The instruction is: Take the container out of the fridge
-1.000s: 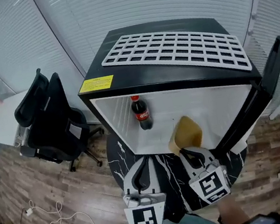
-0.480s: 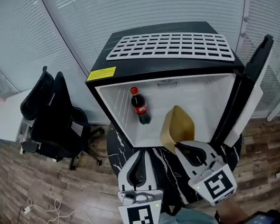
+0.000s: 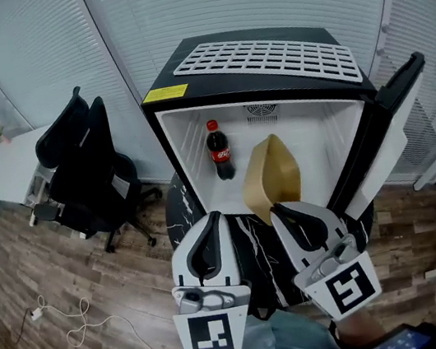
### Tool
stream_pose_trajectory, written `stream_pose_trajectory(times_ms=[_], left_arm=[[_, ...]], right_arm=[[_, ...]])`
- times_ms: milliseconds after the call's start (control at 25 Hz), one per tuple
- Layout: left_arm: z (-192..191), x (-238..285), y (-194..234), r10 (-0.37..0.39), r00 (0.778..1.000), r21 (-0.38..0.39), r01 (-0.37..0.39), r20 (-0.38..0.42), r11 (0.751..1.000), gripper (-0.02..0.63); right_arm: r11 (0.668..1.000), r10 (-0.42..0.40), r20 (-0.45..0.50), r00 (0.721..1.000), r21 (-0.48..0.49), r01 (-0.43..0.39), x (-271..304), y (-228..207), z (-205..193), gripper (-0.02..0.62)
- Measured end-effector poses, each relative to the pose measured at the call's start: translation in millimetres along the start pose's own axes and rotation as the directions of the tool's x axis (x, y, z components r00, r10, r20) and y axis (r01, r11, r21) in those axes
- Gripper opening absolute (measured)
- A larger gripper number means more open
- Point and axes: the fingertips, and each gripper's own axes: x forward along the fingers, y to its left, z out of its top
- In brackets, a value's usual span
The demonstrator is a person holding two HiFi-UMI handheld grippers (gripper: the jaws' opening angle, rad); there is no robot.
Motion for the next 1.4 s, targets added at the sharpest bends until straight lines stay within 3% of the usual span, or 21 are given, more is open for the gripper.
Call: stream_pose_trajectory(times_ms=[440,1400], left_arm=[[10.7,1.4,-7.8,-0.011,0.999,0.004,0.011,0.030,1.000,0.015],[6.6,11.9,-14.7,-0.030,0.999,0.011,0.030,0.022,0.999,0.015]], right_arm=[[0.999,-0.030,0.056,0.998,-0.013,0.031,-3.9,-6.7,15.6,0.029],[0.999,-0.037,0.072,0.997,-0.008,0.038,-1.2,-16.9,14.4,0.029]])
